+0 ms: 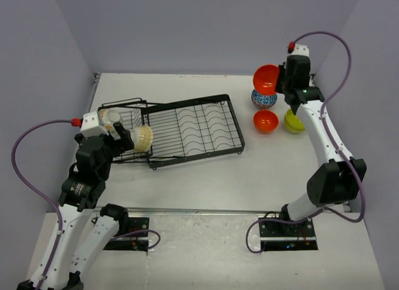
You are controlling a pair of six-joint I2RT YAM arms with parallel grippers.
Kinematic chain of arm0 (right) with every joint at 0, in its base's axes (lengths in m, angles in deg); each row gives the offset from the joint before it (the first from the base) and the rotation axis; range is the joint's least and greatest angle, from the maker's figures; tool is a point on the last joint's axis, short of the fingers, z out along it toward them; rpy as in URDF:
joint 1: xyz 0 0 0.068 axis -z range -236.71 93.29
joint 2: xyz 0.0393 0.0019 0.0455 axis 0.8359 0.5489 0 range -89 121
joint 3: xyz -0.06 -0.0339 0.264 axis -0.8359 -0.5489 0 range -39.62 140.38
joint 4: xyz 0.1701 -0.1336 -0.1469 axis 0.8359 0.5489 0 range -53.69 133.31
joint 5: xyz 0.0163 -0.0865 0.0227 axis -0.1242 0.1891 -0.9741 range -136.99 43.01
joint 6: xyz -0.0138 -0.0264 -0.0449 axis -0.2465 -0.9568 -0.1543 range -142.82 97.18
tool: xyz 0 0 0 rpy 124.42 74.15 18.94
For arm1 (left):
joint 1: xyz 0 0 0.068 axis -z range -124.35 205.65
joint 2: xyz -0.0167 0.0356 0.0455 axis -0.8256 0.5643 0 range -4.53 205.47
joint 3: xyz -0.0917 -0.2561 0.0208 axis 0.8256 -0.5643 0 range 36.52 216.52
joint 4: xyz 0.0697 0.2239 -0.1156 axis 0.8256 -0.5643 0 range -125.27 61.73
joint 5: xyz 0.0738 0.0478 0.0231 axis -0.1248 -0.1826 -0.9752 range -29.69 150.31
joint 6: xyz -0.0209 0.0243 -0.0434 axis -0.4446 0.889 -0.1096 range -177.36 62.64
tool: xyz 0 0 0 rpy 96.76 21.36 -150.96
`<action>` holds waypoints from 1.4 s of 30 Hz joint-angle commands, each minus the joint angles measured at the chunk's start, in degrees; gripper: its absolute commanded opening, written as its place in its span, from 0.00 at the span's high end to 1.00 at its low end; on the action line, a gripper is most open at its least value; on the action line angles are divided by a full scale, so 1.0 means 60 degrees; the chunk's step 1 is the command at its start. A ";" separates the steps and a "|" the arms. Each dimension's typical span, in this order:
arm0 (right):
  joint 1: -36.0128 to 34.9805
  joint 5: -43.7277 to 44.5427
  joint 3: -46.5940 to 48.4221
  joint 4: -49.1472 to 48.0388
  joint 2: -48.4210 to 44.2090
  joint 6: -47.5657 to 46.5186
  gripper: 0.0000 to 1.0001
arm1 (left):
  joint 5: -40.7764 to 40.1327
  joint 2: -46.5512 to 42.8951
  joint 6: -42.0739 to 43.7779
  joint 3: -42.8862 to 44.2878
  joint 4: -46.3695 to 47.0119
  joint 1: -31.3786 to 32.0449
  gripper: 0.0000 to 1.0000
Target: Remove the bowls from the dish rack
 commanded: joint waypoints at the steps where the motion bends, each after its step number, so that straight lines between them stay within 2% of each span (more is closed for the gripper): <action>1: 0.0941 -0.1731 -0.0001 0.3234 -0.0040 0.1124 1.00 | 0.0177 -0.0145 0.0194 -0.0044 0.0463 -0.0055 0.00; 7: 0.1938 -0.2827 0.0086 0.3688 0.0721 0.1827 1.00 | 0.0206 -0.0263 0.0165 -0.0147 0.0478 -0.0055 0.00; 13: 0.2247 -0.2887 -0.0103 0.3894 0.1966 0.2077 1.00 | 0.0323 -0.0262 0.0150 -0.0176 0.0507 -0.0055 0.00; 16: 0.2379 -0.3383 -0.0206 0.3894 0.2552 0.2034 1.00 | 0.0222 -0.0262 0.0121 -0.0205 0.0464 -0.0040 0.00; 23: 0.2598 -0.3414 -0.0368 0.3747 0.2831 0.2107 1.00 | 0.0206 -0.0277 0.0077 -0.0220 0.0463 -0.0026 0.00; 37: 0.2716 -0.4528 -0.0280 0.3733 0.3447 0.2238 0.91 | 0.0265 -0.0321 0.0077 -0.0235 0.0492 -0.0026 0.00; 41: 0.2745 -0.4571 -0.0309 0.3747 0.3286 0.2268 0.80 | 0.0265 -0.0350 0.0077 -0.0220 0.0492 -0.0026 0.00; 42: 0.2745 -0.4687 -0.0309 0.3762 0.3242 0.2268 0.80 | 0.0265 -0.0350 0.0077 -0.0234 0.0492 -0.0026 0.00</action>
